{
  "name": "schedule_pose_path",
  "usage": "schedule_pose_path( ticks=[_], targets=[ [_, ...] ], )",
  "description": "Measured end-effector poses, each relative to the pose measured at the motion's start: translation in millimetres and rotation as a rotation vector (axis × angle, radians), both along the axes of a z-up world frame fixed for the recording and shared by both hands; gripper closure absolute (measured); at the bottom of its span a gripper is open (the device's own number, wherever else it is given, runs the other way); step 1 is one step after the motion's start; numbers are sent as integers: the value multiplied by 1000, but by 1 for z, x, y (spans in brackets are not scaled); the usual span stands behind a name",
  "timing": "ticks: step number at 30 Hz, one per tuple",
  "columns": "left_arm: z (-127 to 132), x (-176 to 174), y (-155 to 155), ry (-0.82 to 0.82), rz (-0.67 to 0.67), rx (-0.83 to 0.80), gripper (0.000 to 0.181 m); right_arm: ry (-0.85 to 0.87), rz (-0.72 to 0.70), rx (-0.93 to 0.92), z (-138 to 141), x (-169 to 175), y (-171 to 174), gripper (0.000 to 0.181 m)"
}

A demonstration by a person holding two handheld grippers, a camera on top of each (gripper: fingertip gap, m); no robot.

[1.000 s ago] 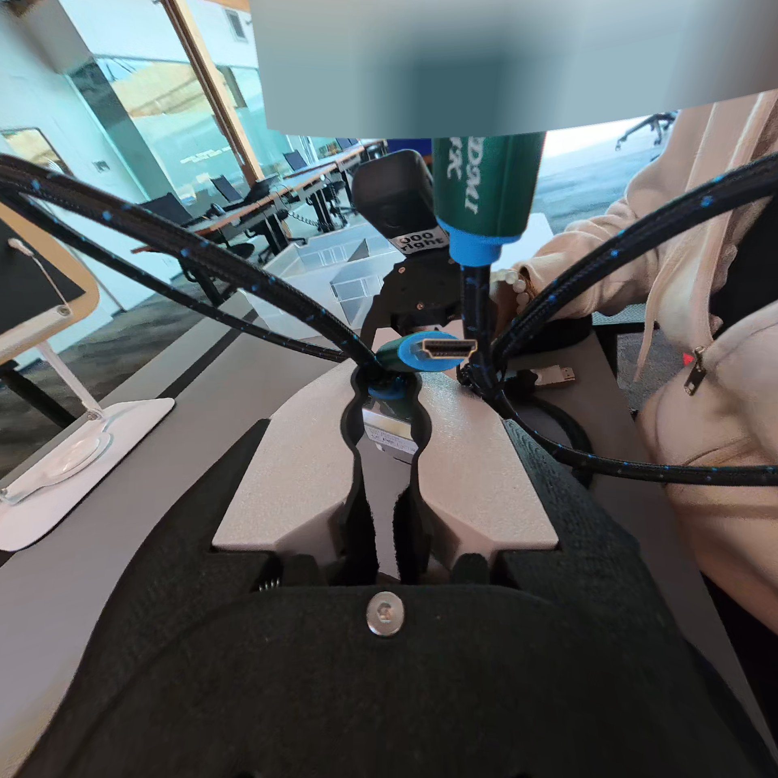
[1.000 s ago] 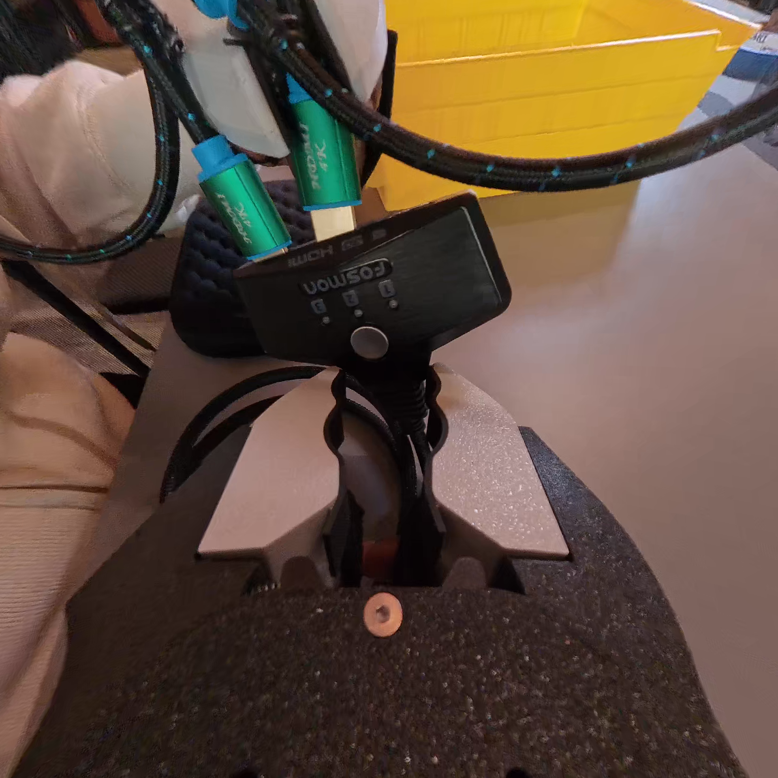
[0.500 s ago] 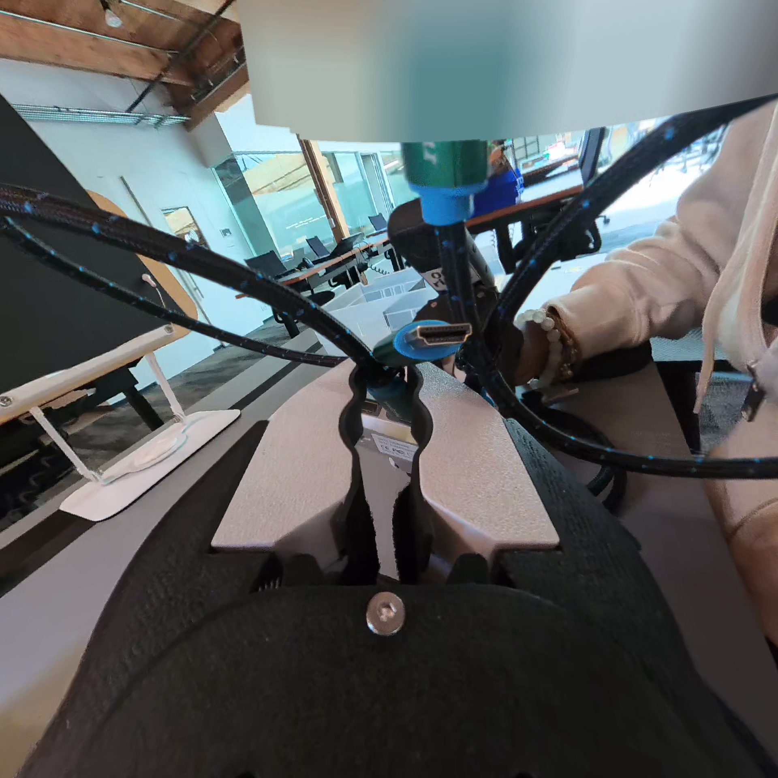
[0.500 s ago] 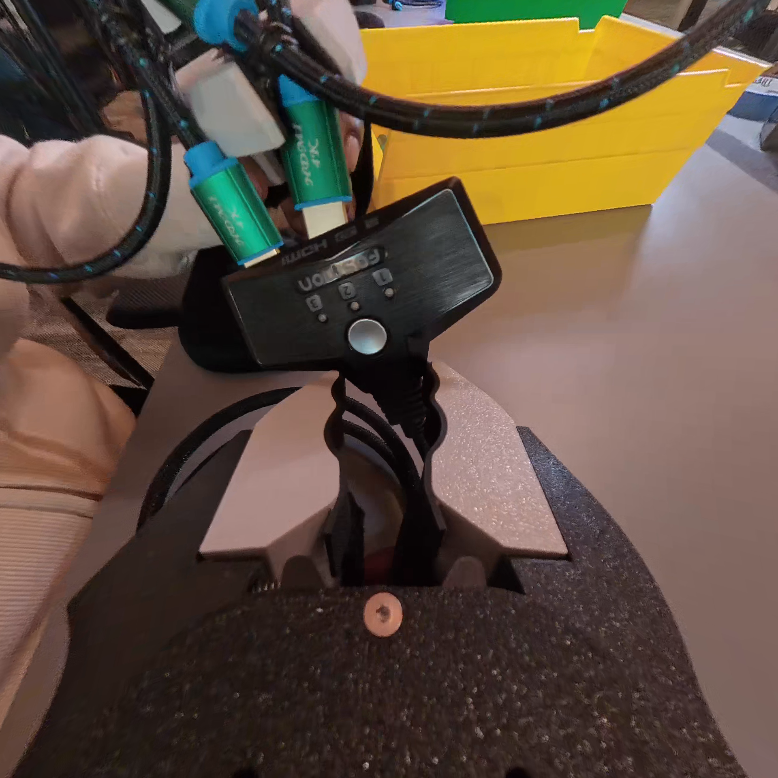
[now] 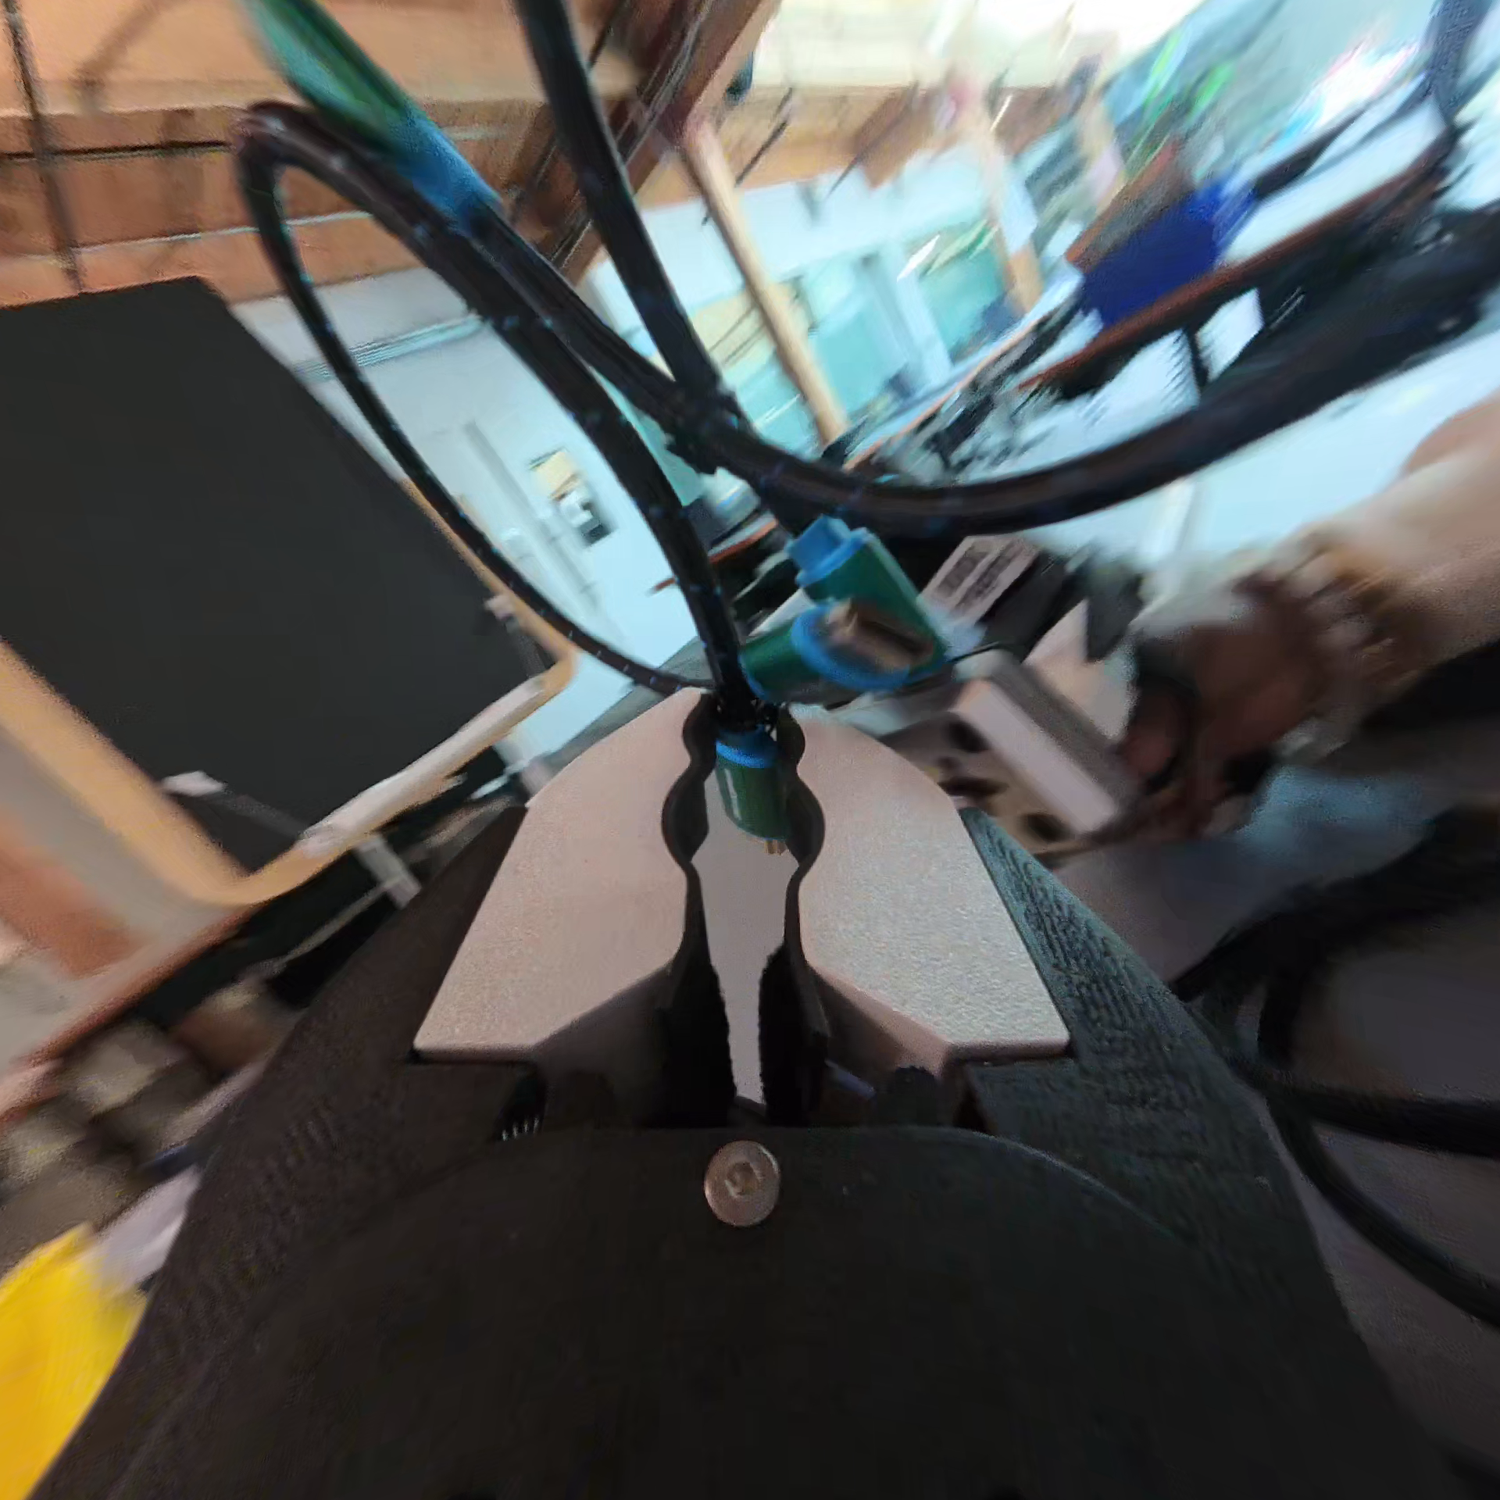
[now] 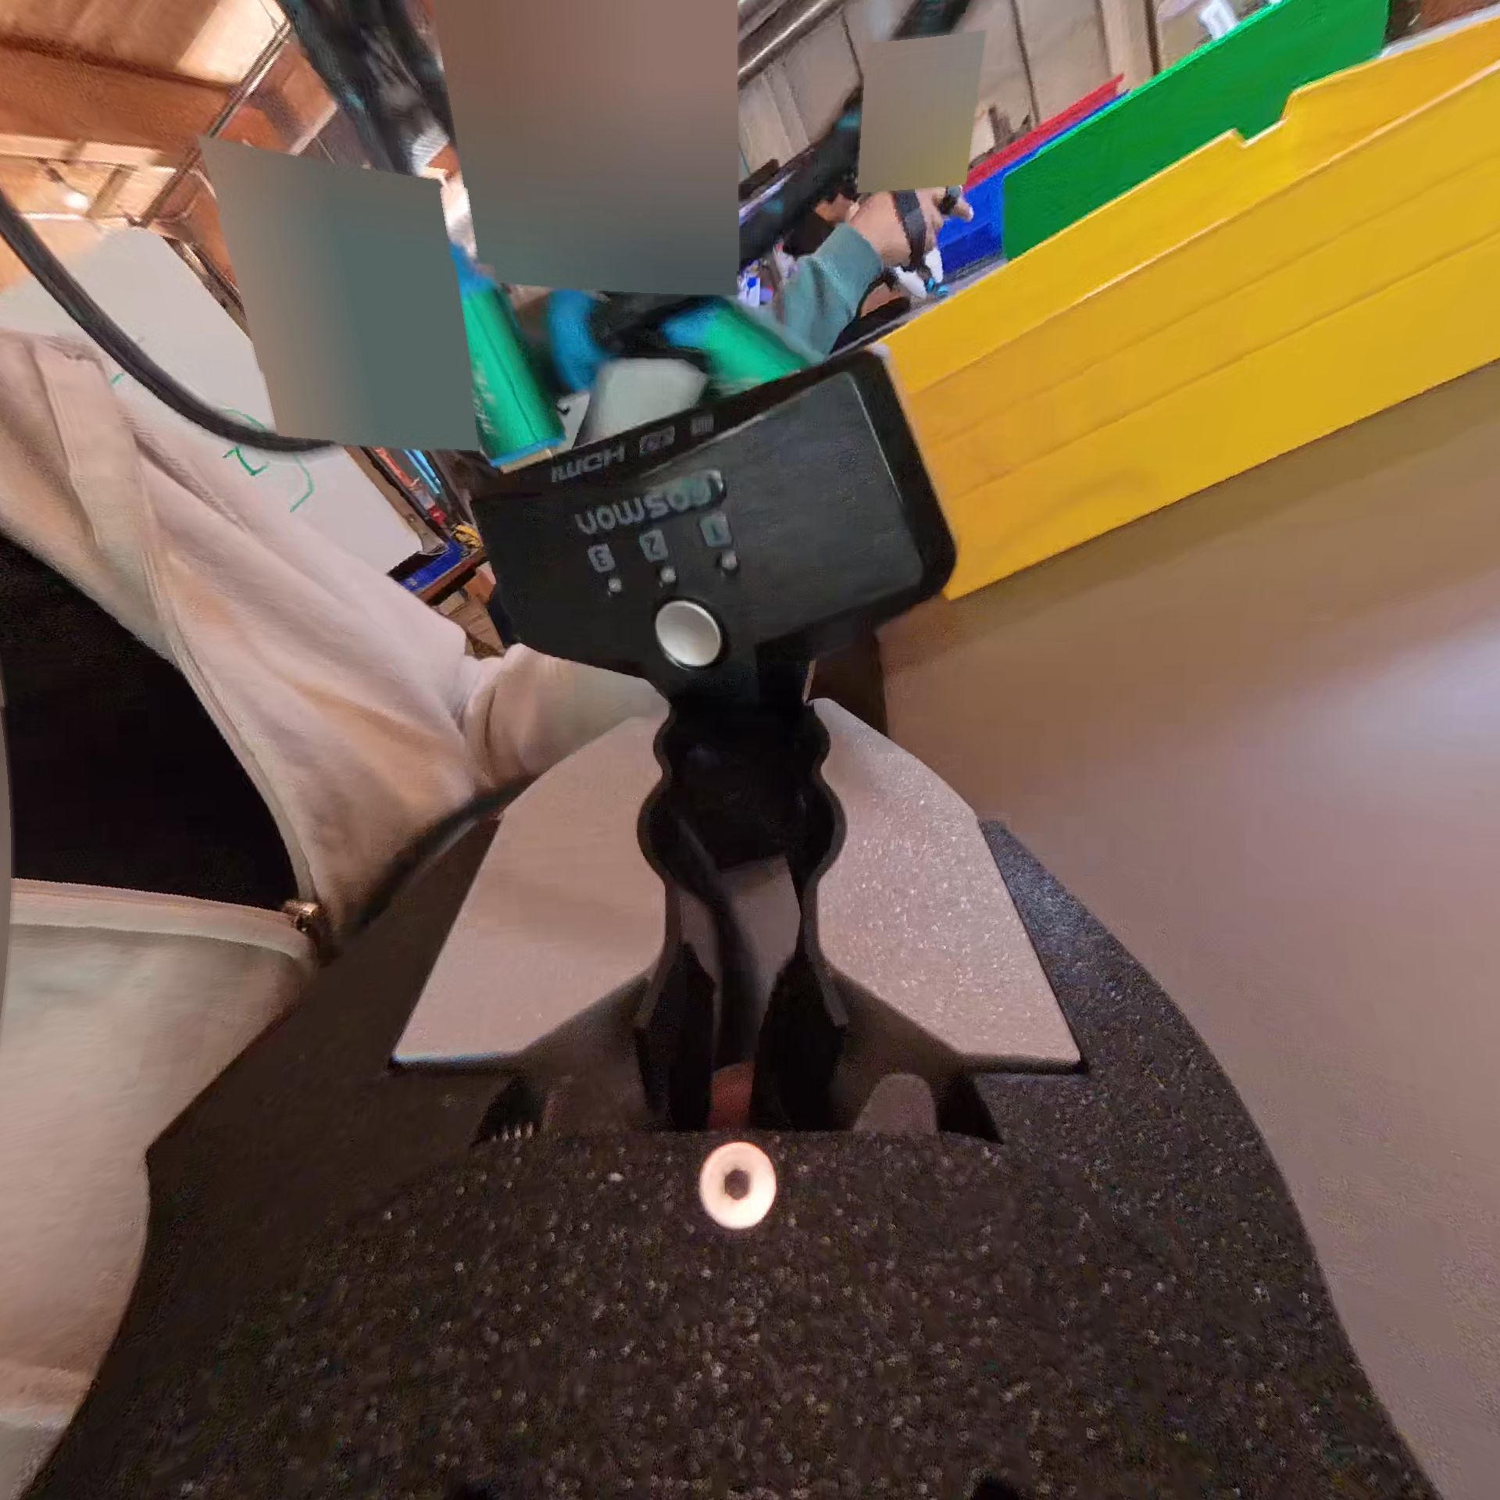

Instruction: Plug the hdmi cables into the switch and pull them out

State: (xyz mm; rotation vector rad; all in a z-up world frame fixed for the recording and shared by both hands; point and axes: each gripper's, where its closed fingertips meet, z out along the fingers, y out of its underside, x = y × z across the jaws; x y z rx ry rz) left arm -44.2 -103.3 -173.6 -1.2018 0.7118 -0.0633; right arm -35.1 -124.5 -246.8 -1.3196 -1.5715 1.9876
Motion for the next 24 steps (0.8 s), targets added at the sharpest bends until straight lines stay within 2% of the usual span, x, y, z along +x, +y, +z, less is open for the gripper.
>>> schedule_pose_path(
  ticks=[1,2,5,7,8,10,12,13,14,15,17,18,20,21,23,24],
  targets=[
    [6,9,-12,-101,-156,-25,167,-17,-3,10,-4,0,1,154],
    [11,9,-17,-187,-238,-62,168,-11,-27,8,-4,0,6,154],
    [4,-10,-2,-280,-176,-145,167,-17,-75,49,-5,2,18,156],
    [8,-16,-2,-415,-234,-166,167,-18,-87,141,-8,5,20,177],
    [10,-20,0,-495,-270,-194,167,0,-76,156,-4,7,19,181],
    [8,-21,1,-587,-341,-250,168,25,-88,154,5,5,21,181],
    [1,-20,3,-599,-319,-276,167,-24,-103,242,-7,1,21,178],
    [-4,-20,5,-582,-277,-289,168,-34,-106,289,-12,0,18,167],
    [-8,-22,7,-561,-233,-291,167,-48,-113,333,-17,-1,14,140],
    [-11,-24,8,-551,-188,-285,167,-80,-123,378,-23,-3,11,103],
    [-12,-35,10,-587,-82,-273,167,-189,-94,544,-43,1,-4,52],
    [-11,-42,9,-636,-38,-251,167,-223,-72,687,-55,5,-11,46],
    [-5,-56,7,-758,3,-177,167,-241,-60,949,-73,7,-18,58],
    [-2,-60,6,-798,-3,-155,167,-230,-31,1014,-76,7,-25,69],
    [5,-66,3,-815,-20,-129,167,-206,7,1040,-76,5,-32,92],
    [7,-68,2,-805,-12,-117,167,-209,13,1043,-76,2,-30,93]
  ],
)
